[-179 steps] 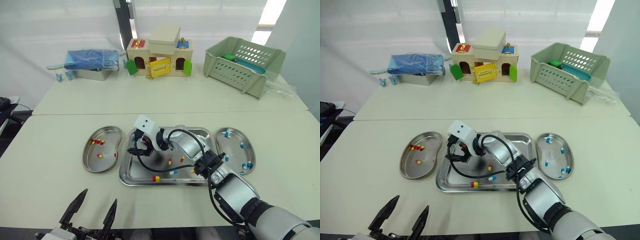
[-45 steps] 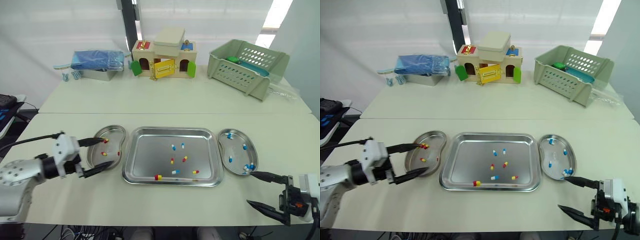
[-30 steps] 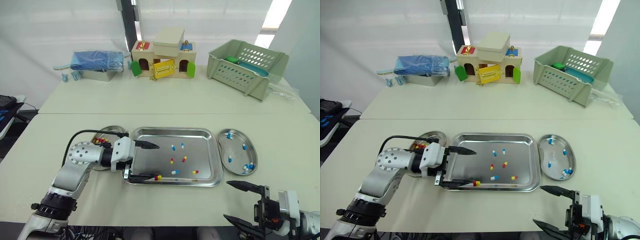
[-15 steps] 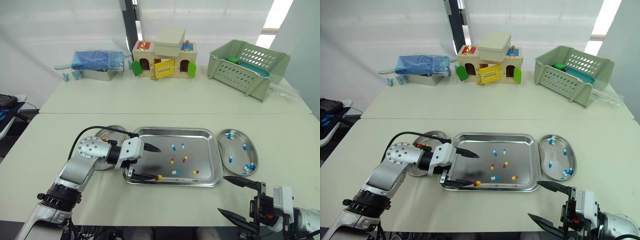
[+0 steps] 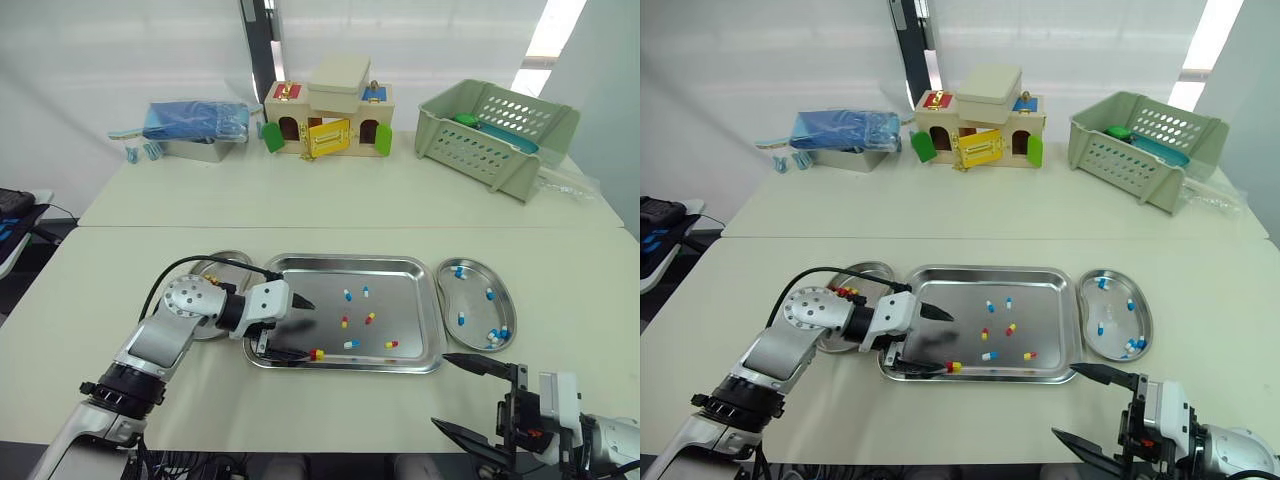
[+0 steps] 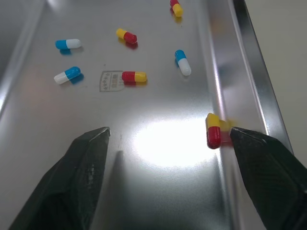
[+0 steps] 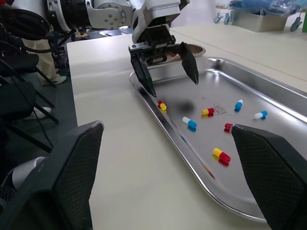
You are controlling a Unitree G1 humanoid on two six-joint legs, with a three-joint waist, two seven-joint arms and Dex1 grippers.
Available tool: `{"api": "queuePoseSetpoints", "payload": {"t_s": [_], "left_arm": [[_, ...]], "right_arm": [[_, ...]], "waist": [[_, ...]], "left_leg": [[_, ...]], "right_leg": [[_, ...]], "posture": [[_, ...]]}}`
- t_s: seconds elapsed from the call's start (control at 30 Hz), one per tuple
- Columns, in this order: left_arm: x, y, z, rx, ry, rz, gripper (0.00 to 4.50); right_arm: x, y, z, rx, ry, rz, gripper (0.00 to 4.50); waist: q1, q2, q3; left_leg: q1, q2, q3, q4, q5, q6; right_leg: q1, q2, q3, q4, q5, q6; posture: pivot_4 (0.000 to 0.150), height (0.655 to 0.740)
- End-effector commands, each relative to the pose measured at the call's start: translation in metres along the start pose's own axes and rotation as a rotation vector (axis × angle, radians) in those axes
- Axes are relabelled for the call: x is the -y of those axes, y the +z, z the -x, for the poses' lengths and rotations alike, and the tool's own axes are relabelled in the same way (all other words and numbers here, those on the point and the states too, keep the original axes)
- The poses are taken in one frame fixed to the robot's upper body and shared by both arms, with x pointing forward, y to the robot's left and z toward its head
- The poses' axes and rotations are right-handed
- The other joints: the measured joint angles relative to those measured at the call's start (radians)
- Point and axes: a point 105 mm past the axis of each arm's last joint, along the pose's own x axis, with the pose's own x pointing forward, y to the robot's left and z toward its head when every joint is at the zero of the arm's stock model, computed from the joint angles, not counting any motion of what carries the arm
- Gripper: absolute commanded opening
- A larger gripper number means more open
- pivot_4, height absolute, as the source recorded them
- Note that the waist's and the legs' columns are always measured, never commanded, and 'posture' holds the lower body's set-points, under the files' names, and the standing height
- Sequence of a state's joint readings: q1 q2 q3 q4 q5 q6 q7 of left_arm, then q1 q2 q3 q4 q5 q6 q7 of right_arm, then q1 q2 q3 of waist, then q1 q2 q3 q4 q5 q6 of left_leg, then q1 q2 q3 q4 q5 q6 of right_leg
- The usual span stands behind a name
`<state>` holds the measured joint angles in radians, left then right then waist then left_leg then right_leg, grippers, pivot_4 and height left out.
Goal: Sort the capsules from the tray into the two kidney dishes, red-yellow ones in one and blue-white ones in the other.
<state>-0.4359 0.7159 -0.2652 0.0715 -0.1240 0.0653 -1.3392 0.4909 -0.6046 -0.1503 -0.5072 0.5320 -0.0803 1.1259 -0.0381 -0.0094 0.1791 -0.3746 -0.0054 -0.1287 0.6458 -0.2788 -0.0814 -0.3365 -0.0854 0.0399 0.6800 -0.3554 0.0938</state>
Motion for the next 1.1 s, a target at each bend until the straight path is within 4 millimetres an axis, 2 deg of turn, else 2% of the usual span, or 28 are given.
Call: {"api": "queuePoseSetpoints", "payload": {"t_s": [0.03,0.07,0.1,0.33,0.6,0.7,0.87,1.1], "left_arm": [[-0.001,0.002,0.0,-0.029,-0.015,-0.036,2.98],[-0.001,0.003,-0.001,-0.03,-0.021,-0.036,2.74],[-0.001,0.004,-0.001,-0.03,-0.024,-0.035,2.68],[-0.002,0.01,-0.005,-0.025,-0.053,-0.022,2.68],[-0.011,0.025,-0.003,0.014,-0.054,-0.027,2.68],[-0.007,0.028,-0.007,0.016,-0.071,-0.009,2.68],[0.003,0.022,-0.009,-0.028,-0.106,-0.002,2.68],[0.006,0.014,-0.013,-0.084,-0.107,-0.02,2.68]], "right_arm": [[-0.002,0.009,-0.003,0.027,0.012,0.022,4.5],[-0.001,0.009,-0.002,0.028,0.011,0.022,4.5],[-0.001,0.009,-0.002,0.028,0.01,0.022,4.5],[0.003,0.006,-0.001,0.029,0.008,0.022,4.5],[-0.003,0.007,-0.004,0.031,0.008,0.021,4.5],[-0.005,0.007,-0.005,0.032,0.006,0.019,4.5],[-0.006,0.005,-0.006,0.032,0.001,0.015,4.5],[-0.004,0.001,-0.005,0.031,-0.005,0.013,4.5]], "waist": [[0.0,0.0,0.0],[0.0,0.0,0.0],[0.0,0.0,0.0],[0.0,0.0,0.0],[0.003,0.0,0.0],[0.002,0.0,0.0],[0.002,0.0,0.0],[0.003,0.0,0.0]], "left_leg": [[0.0,0.0,0.0,0.0,0.0,0.0],[0.0,0.0,0.0,0.0,0.0,0.0],[0.0,0.0,0.0,0.0,0.0,0.0],[0.0,0.0,0.0,0.0,0.0,0.0],[0.0,0.0,0.0,0.0,0.0,0.0],[0.0,0.0,0.0,0.0,0.0,0.0],[0.0,0.0,0.0,0.0,0.0,0.0],[0.0,0.0,0.0,0.0,0.0,0.0]], "right_leg": [[0.0,0.0,0.0,0.0,0.0,0.0],[0.0,0.0,0.0,0.0,0.0,0.0],[0.0,0.0,0.0,0.0,0.0,0.0],[0.0,0.0,0.0,0.0,0.0,0.0],[0.0,0.0,0.0,0.0,0.0,0.0],[0.0,0.0,0.0,0.0,0.0,0.0],[0.0,0.0,0.0,0.0,0.0,0.0],[0.0,0.0,0.0,0.0,0.0,0.0]], "posture": [[0.15,0.74],[0.15,0.74],[0.15,0.74],[0.15,0.74],[0.15,0.74],[0.15,0.74],[0.15,0.74],[0.15,0.74]]}}
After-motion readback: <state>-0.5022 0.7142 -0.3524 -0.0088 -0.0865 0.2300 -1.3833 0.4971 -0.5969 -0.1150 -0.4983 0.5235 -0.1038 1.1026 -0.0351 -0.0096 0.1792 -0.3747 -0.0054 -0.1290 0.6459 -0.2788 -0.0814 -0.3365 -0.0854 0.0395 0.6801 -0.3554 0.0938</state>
